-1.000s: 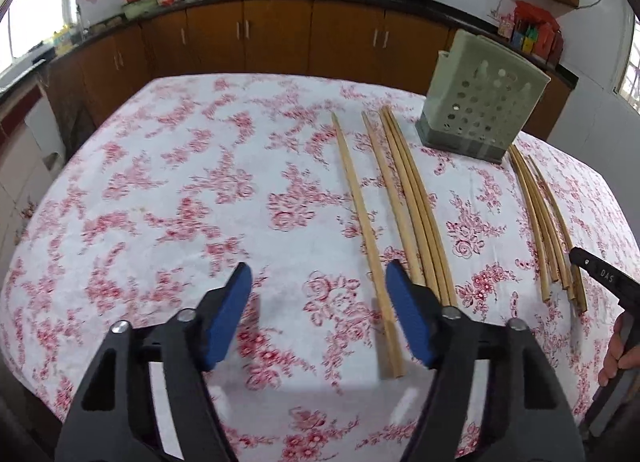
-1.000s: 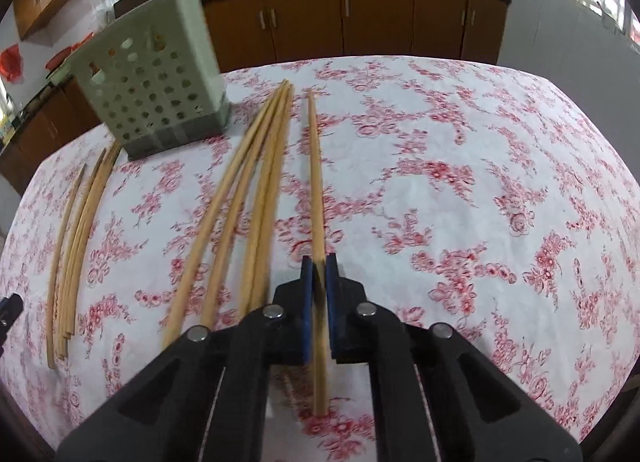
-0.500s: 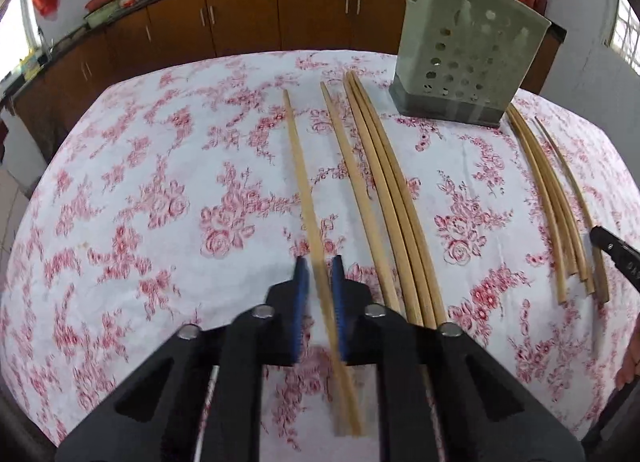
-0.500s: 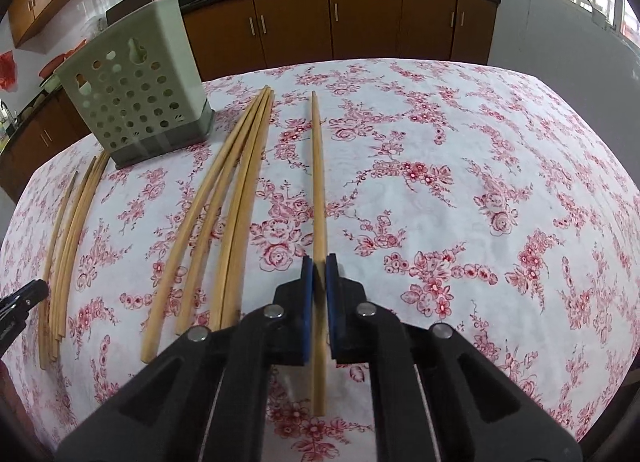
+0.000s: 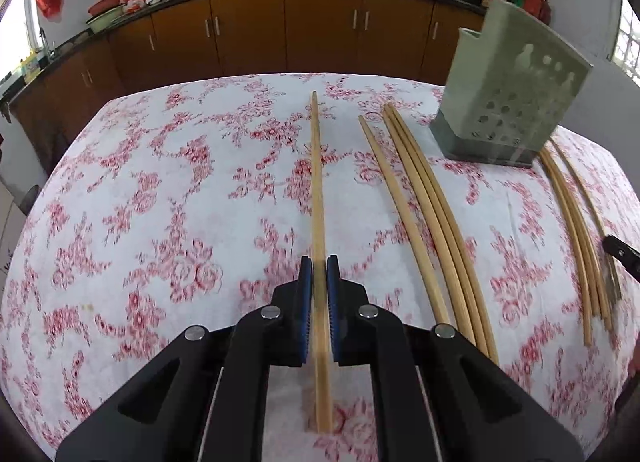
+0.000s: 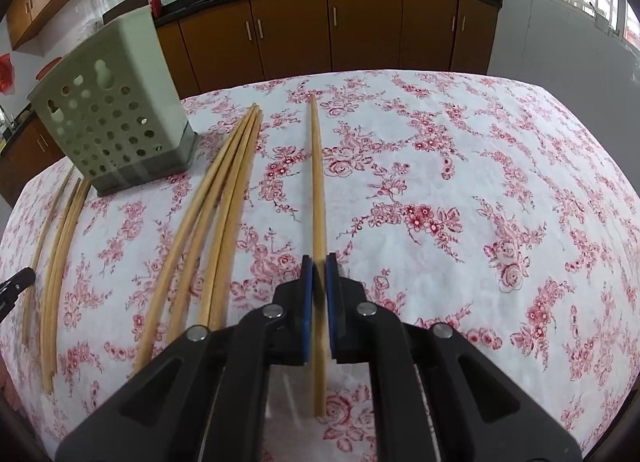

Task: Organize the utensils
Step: 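Grasp a single wooden chopstick with the right tool while the left tool grasps another chopstick, then lift both chopsticks upright and carry them above the green holder with both tools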

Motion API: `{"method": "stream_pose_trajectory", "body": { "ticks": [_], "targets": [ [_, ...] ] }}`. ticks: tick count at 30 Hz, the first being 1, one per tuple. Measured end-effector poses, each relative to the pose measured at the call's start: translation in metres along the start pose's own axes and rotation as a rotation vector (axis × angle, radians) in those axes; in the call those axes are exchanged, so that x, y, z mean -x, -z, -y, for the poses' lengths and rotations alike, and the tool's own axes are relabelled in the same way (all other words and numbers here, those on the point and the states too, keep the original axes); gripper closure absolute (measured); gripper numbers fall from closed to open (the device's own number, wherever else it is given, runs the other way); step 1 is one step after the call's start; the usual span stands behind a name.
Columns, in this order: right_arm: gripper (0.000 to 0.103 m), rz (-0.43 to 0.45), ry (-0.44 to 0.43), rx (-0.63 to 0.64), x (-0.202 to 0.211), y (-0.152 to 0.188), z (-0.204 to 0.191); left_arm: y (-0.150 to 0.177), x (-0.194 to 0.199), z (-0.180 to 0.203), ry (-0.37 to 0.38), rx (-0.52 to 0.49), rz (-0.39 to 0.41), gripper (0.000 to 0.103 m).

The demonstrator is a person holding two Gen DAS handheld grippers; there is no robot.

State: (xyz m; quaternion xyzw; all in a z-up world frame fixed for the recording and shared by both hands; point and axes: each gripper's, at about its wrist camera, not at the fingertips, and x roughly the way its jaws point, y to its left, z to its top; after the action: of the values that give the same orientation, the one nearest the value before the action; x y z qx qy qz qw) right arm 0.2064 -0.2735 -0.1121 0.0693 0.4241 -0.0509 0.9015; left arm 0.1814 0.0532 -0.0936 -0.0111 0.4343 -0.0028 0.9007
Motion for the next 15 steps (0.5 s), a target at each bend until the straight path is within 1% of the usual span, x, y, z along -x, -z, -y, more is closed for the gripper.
{"method": "stream_pose_trajectory", "body": {
  "ticks": [4, 15],
  "targets": [
    [0.095, 0.003, -0.005, 0.001, 0.003, 0.004, 0.0, 0.007, 0.006, 0.0, 0.017, -0.009, 0.006, 0.09],
    [0.095, 0.008, -0.005, 0.01, 0.009, 0.013, -0.001, 0.016, 0.013, 0.001, 0.006, -0.023, 0.012, 0.091]
  ]
}}
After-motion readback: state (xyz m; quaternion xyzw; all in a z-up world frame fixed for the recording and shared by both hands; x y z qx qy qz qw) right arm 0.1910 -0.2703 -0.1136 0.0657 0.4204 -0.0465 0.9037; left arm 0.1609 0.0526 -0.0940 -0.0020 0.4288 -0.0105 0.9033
